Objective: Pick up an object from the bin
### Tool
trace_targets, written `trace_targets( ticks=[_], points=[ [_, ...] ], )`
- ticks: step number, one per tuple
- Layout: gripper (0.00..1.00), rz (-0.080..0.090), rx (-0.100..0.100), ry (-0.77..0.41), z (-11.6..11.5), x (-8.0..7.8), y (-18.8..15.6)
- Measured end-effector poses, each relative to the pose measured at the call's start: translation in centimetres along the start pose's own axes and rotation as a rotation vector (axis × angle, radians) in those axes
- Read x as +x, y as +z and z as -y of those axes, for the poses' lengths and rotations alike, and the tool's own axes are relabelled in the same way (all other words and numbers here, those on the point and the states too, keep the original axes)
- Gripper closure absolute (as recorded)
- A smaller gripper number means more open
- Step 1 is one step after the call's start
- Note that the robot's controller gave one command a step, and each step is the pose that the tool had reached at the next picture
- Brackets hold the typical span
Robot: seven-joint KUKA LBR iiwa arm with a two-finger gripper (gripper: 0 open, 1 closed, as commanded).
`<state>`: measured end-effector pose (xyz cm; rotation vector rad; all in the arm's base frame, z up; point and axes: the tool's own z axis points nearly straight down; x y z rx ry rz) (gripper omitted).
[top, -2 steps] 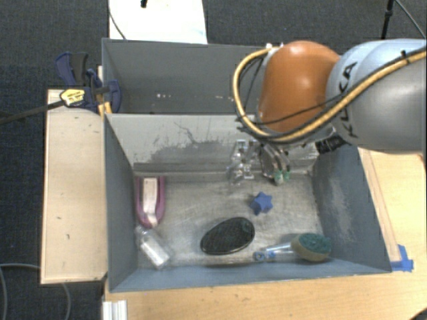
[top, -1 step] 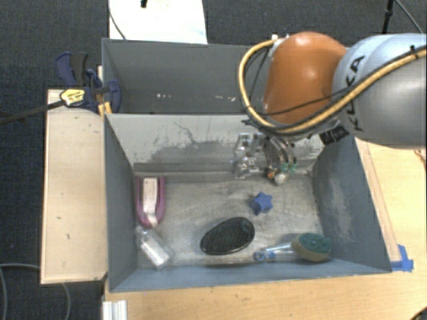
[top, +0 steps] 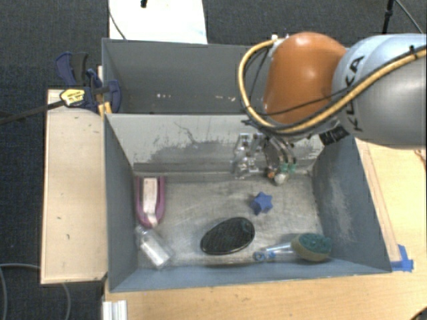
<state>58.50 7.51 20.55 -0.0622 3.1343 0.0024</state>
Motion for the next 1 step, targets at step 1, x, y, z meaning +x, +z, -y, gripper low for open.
trace_targets(
  ticks=[1],
  points=[
    [1.0,0.0,0.0,0.002,0.0,0.0,0.0]
  ],
)
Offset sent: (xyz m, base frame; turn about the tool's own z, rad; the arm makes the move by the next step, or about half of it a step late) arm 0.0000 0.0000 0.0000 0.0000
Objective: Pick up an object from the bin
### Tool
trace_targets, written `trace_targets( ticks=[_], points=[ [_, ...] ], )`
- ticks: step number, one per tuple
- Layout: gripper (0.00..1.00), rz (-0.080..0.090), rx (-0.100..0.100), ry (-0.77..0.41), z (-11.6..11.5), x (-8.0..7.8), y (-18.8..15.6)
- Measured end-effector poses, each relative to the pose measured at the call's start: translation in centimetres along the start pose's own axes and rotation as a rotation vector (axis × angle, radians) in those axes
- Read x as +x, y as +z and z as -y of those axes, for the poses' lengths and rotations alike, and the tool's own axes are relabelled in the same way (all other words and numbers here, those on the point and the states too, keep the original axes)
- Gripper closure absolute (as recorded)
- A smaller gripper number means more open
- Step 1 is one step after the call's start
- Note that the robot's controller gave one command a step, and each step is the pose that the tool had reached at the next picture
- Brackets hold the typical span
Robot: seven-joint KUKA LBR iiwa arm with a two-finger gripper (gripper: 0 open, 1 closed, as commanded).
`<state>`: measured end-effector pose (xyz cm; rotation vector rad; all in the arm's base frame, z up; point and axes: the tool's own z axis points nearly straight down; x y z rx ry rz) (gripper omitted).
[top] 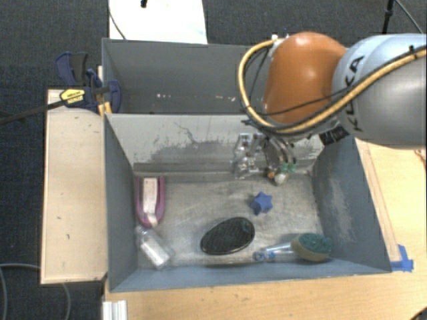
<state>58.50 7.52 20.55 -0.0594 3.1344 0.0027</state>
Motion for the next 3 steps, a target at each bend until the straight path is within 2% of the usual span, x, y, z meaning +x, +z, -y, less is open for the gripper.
trace_targets(
  ticks=[1,2,3],
  points=[
    [1.0,-0.013,0.003,0.016,5.23,1.84,8.83],
    [0.0,-0.004,0.001,0.013,4.92,1.58,8.33],
    [1.0,-0.004,0.001,0.014,4.91,1.58,8.33]
  ],
)
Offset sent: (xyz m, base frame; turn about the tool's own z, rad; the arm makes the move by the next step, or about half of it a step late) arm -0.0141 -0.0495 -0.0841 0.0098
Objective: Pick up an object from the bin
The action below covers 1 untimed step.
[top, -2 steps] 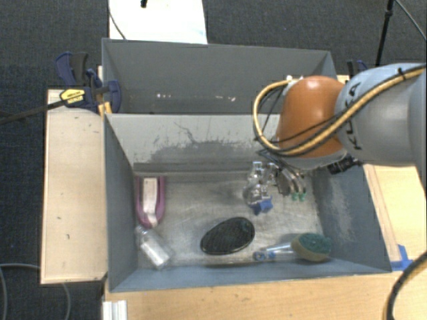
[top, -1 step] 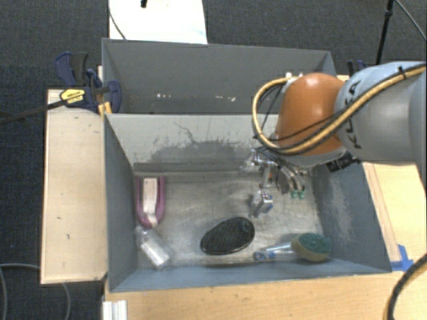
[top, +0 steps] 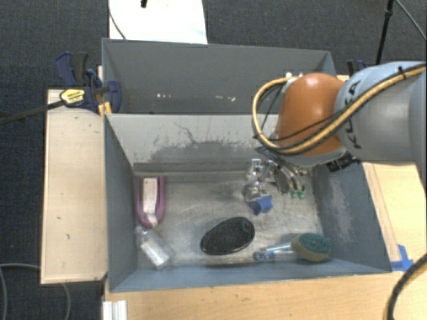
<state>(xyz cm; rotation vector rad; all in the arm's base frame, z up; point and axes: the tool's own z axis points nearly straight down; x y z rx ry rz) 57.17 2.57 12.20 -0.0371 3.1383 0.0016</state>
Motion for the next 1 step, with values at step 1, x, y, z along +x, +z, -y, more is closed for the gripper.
trace_targets(
  ticks=[1],
  points=[
    [0.0,0.0,0.0,0.001,0.0,0.0,0.0]
  ],
)
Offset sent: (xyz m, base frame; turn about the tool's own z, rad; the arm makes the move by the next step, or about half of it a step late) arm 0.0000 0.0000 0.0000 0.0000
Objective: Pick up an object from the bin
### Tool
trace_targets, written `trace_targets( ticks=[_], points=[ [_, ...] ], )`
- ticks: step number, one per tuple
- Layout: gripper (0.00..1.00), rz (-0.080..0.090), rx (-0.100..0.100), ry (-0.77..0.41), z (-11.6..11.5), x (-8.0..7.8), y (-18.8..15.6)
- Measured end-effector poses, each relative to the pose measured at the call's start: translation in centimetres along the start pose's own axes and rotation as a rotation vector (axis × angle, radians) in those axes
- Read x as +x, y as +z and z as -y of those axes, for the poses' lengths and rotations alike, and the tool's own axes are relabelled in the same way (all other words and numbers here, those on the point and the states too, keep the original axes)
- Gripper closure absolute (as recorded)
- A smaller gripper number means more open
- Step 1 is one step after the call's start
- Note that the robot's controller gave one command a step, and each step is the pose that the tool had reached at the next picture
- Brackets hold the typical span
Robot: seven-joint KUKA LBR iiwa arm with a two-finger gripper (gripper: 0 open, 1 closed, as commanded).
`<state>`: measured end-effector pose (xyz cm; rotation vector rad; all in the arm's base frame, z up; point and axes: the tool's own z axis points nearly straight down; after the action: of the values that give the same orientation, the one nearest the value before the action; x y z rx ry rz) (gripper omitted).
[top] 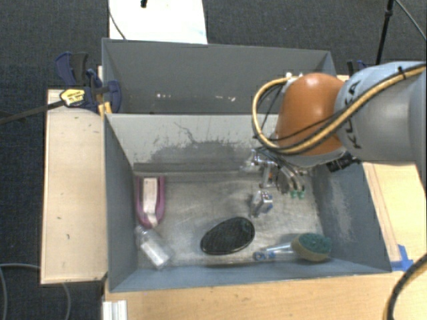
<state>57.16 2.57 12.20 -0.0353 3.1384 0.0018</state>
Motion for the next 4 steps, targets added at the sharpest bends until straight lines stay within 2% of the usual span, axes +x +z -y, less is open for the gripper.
trace_targets(
  ticks=[1,2,3,4],
  points=[
    [0.0,-0.006,-0.002,0.017,-5.2,5.8,1.3],
    [0.0,0.011,-0.001,-0.245,-13.1,8.6,4.9],
    [0.0,-0.002,0.003,-0.443,-17.3,7.0,3.4],
    [0.0,0.003,0.001,-0.373,-15.1,4.9,1.3]
  ],
)
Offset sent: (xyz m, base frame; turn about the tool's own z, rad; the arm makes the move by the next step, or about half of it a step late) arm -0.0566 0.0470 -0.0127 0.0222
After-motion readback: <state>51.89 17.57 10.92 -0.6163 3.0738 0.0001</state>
